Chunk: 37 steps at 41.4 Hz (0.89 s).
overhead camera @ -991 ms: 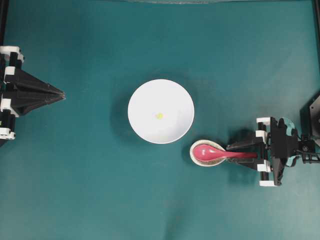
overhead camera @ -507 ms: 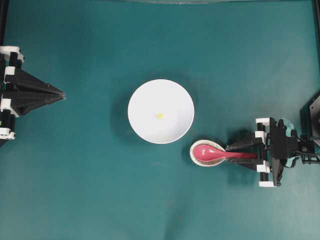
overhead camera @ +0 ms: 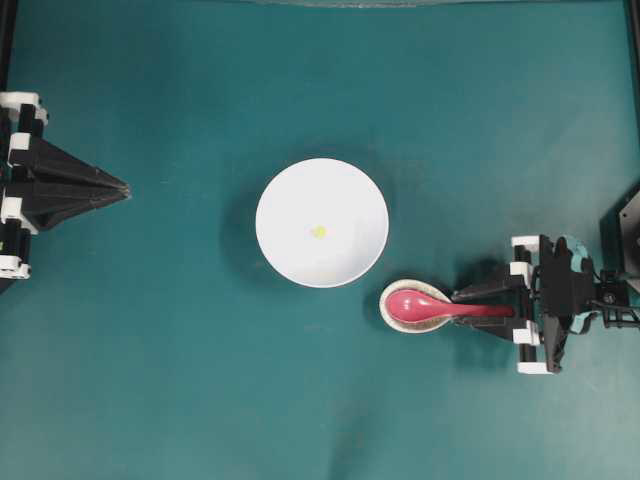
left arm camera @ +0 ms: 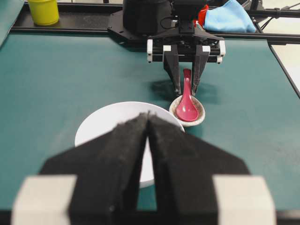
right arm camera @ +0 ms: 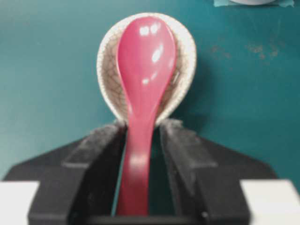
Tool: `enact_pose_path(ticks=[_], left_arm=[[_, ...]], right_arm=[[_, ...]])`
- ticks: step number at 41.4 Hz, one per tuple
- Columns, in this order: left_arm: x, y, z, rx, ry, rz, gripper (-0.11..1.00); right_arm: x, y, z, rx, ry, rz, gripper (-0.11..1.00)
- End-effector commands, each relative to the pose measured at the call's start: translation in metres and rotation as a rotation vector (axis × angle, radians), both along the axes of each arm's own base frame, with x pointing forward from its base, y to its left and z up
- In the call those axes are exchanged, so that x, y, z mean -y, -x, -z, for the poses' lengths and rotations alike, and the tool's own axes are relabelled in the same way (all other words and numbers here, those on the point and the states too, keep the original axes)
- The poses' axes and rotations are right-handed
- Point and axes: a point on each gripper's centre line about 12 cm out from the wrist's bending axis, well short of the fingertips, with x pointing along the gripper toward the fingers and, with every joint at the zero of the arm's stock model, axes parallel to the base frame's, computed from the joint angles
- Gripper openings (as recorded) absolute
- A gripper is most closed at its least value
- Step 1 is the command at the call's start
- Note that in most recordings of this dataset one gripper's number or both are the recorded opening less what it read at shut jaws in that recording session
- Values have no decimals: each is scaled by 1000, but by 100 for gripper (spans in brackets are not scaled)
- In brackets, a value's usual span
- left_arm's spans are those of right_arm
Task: Scoop the yellow hexagonal prism block from the bowl with a spoon using the right arm.
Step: 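Close the right gripper on the pink spoon handle, then lift the pink spoon off the rest and carry it toward the bowl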
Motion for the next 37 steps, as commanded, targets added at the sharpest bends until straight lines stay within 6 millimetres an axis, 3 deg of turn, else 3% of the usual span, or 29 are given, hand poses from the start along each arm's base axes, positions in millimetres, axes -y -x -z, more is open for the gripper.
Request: enact_pose_path(ticks=[1,30,37], left_arm=[[0,-3,-8,17,0,2,8],[0,-3,-8,17,0,2,8],[0,-3,-7,15,0,2,8]], right_arm=[[-2,-2,-4,18,-15,0,43],[-4,-4,-6,29,-20,1,42],[-4,-4,-10,40,-32,-1,25]])
